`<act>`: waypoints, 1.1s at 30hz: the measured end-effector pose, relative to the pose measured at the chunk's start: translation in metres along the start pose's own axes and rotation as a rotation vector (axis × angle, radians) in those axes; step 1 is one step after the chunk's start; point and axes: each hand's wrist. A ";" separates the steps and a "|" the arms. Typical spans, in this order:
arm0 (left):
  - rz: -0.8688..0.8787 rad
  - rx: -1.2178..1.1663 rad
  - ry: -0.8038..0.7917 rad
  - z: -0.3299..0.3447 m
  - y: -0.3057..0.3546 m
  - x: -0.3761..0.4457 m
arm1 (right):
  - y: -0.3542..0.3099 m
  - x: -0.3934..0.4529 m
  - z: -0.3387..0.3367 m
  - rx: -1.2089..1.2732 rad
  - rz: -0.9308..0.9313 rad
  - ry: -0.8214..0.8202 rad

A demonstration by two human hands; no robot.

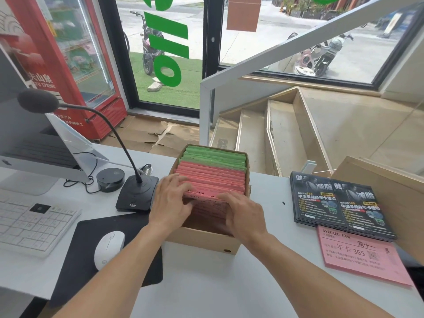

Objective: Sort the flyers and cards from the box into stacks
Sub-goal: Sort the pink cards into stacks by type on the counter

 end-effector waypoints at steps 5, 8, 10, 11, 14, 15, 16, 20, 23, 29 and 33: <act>0.112 -0.319 0.033 -0.027 0.020 -0.003 | 0.013 0.000 -0.054 0.072 0.043 0.245; 0.014 -0.640 -0.138 -0.052 0.062 -0.013 | 0.029 -0.014 -0.102 0.317 0.244 0.377; 0.005 -0.712 -0.215 -0.054 0.097 -0.028 | 0.045 -0.034 -0.133 0.524 0.396 0.434; 0.022 -0.733 -0.253 -0.047 0.113 -0.037 | 0.054 -0.047 -0.146 0.587 0.444 0.436; 0.058 -0.737 -0.374 -0.007 0.151 -0.063 | 0.081 -0.092 -0.173 0.601 0.525 0.350; 0.048 -0.720 -0.411 0.010 0.160 -0.072 | 0.090 -0.111 -0.178 0.597 0.561 0.319; 0.024 -0.720 -0.452 0.027 0.168 -0.082 | 0.098 -0.130 -0.181 0.609 0.607 0.296; -0.073 -0.711 -0.574 0.081 0.192 -0.118 | 0.124 -0.198 -0.178 0.619 0.743 0.231; -0.214 -0.712 -0.701 0.103 0.203 -0.138 | 0.139 -0.237 -0.165 0.678 0.847 0.135; -0.413 -0.787 -0.659 0.121 0.213 -0.169 | 0.159 -0.274 -0.150 0.655 0.772 -0.034; -0.522 -0.829 -0.647 0.126 0.218 -0.180 | 0.159 -0.279 -0.139 0.730 0.826 0.028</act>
Point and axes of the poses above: each hand's wrist, its own x-axis towards the middle knuckle, its own z-axis out of the palm, y = z × x, and after that the axes turned 15 degrees about -z, right-handed
